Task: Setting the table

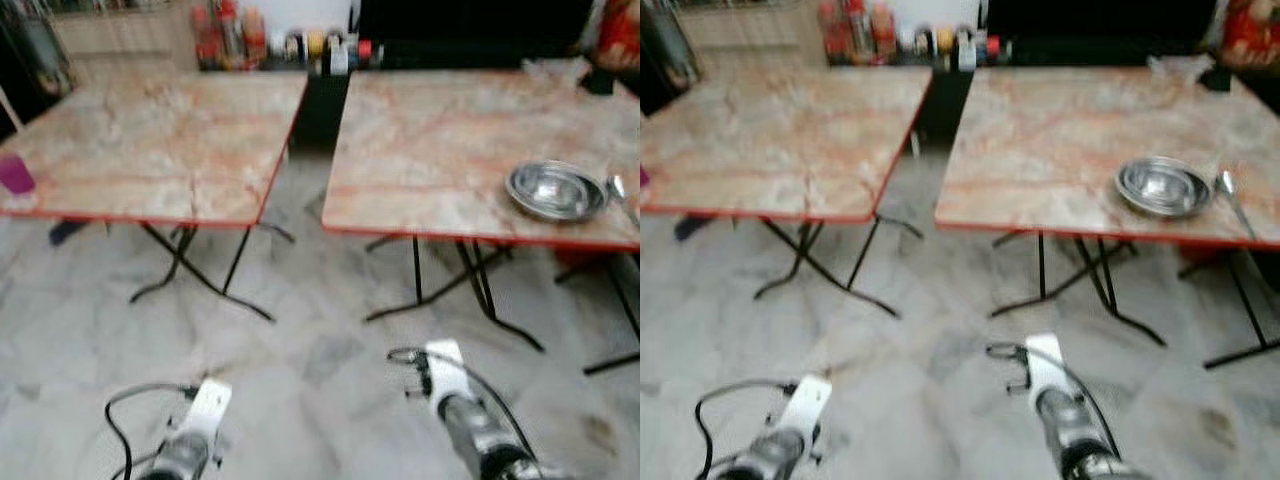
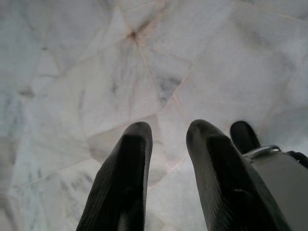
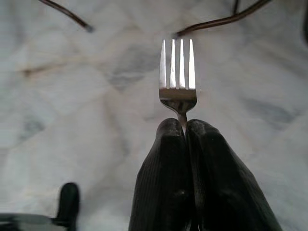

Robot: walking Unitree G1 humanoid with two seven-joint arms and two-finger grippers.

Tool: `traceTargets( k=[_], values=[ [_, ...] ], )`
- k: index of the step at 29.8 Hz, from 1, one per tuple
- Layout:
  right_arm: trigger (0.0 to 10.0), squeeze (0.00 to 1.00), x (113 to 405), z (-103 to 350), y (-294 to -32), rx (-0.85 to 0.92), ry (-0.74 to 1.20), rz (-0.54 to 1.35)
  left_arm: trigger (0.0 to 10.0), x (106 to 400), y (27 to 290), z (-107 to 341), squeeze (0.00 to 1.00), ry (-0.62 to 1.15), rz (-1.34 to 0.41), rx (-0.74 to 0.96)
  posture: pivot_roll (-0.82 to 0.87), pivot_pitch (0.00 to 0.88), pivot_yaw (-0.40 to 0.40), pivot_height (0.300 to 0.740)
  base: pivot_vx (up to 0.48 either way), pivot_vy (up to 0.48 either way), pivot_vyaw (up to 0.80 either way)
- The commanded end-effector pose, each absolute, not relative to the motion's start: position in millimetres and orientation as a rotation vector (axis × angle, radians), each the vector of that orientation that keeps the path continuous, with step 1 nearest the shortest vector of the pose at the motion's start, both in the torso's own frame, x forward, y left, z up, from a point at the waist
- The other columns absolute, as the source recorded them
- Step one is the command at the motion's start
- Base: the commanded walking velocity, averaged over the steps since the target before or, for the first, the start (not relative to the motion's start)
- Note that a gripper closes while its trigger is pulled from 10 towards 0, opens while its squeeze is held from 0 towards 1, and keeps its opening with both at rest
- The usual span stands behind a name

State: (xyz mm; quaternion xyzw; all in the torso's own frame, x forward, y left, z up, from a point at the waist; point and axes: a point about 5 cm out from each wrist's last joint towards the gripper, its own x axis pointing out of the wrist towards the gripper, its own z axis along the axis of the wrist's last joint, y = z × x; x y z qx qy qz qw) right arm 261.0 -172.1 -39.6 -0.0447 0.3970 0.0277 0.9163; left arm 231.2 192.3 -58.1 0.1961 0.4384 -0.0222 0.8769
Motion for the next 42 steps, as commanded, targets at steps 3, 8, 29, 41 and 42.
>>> traceTargets(
  k=[3,8,29,41,42],
  values=[
    [10.0,0.0,261.3,-38.7,-178.5,-0.098,0.815,0.043,10.0,229.9,193.7,-58.8,0.0,0.916,-0.042,0.413,-0.06,0.0,0.049,0.74,0.345,0.0,0.0],
    [10.0,0.0,260.6,-39.1,-179.0,-0.098,0.817,0.043,10.0,229.1,193.2,-59.3,0.0,0.917,-0.041,0.411,-0.06,0.0,0.048,0.74,0.354,0.0,0.0],
    [10.0,0.0,260.2,-39.4,-179.4,-0.099,0.82,0.043,10.0,228.9,192.9,-59.5,0.0,0.917,-0.039,0.408,-0.06,0.0,0.047,0.74,0.355,0.0,0.0],
    [10.0,0.0,265.1,-36.1,-175.9,-0.093,0.808,0.052,10.0,233.8,196.6,-55.8,0.0,0.909,-0.035,0.417,-0.06,0.0,0.058,0.74,0.361,0.0,0.0],
    [10.0,0.0,265.3,-35.9,-175.8,-0.092,0.807,0.052,10.0,234.0,196.6,-55.6,0.0,0.909,-0.035,0.417,-0.06,0.0,0.058,0.74,0.371,0.0,0.0]
  ],
)
